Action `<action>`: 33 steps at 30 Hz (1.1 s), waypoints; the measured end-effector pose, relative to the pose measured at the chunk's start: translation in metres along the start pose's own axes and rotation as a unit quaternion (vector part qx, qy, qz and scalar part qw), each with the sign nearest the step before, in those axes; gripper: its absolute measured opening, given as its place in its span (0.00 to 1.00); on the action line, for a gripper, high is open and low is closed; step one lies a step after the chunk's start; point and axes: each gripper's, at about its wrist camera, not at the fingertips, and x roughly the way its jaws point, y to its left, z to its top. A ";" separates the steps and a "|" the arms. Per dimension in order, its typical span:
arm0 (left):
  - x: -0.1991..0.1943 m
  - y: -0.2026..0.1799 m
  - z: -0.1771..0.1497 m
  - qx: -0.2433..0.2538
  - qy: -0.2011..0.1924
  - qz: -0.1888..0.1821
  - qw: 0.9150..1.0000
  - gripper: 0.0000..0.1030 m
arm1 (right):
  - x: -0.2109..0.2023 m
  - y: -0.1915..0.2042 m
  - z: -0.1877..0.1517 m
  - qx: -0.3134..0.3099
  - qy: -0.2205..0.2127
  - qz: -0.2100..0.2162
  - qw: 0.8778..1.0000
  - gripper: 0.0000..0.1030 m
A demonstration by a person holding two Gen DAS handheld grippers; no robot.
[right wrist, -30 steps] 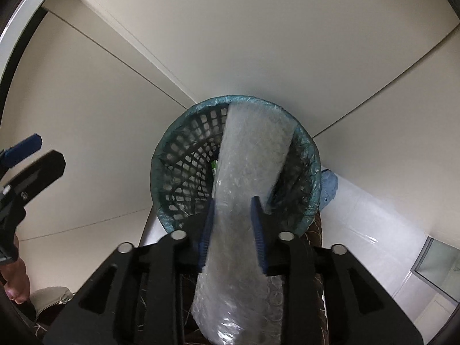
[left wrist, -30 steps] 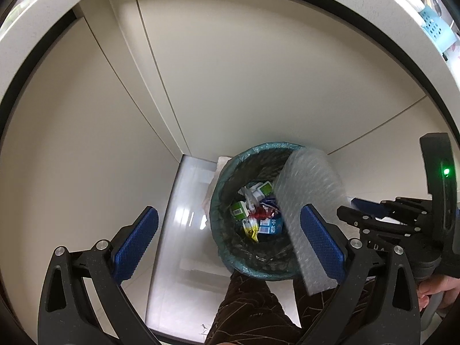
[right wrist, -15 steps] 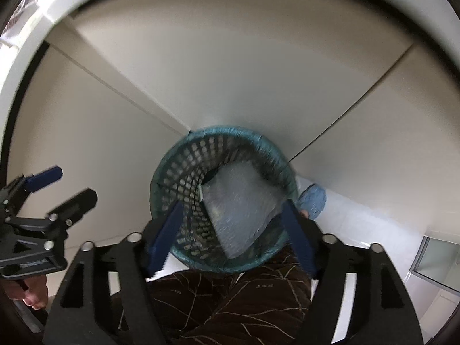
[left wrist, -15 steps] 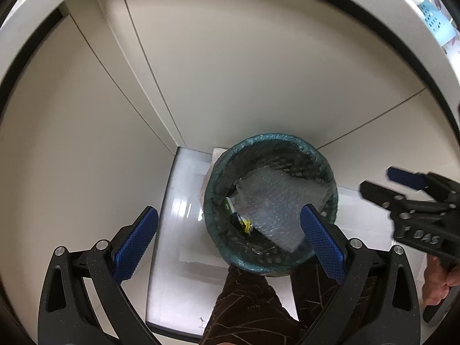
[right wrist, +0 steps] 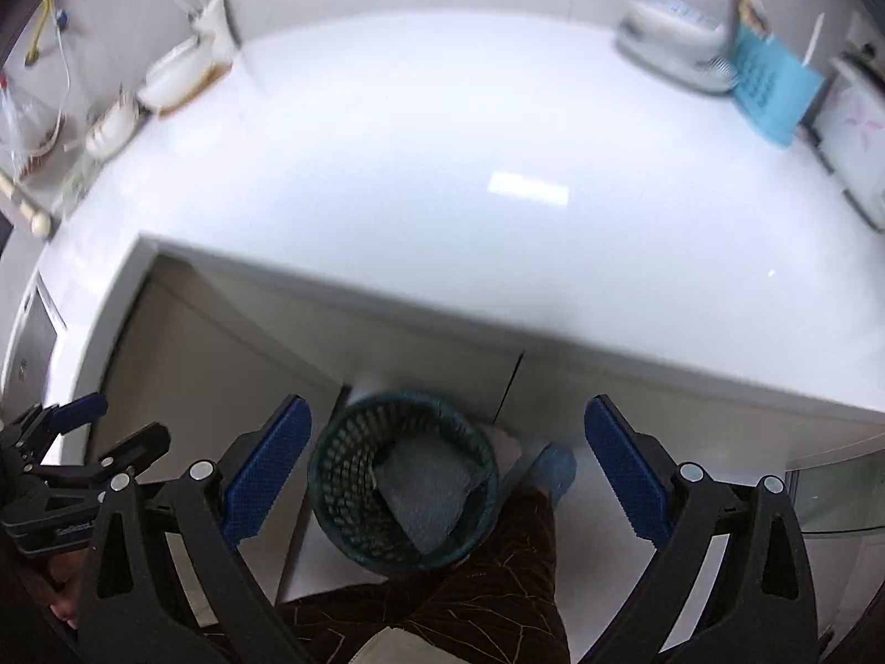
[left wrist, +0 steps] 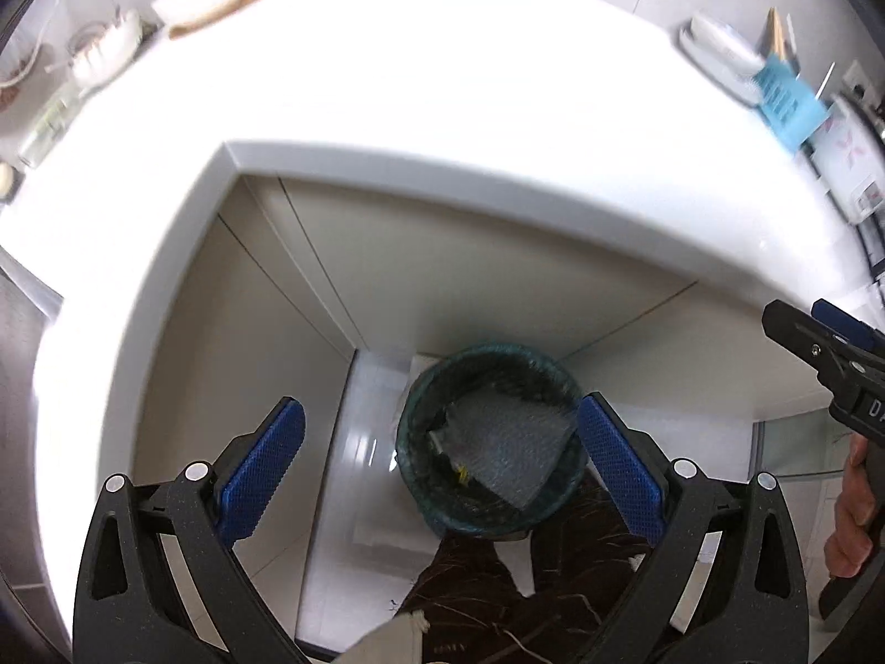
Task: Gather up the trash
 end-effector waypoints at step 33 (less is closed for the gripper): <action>-0.092 -0.034 -0.002 0.019 -0.032 0.009 0.999 0.94 | -0.090 0.012 -0.017 0.017 0.019 -0.020 0.999 0.92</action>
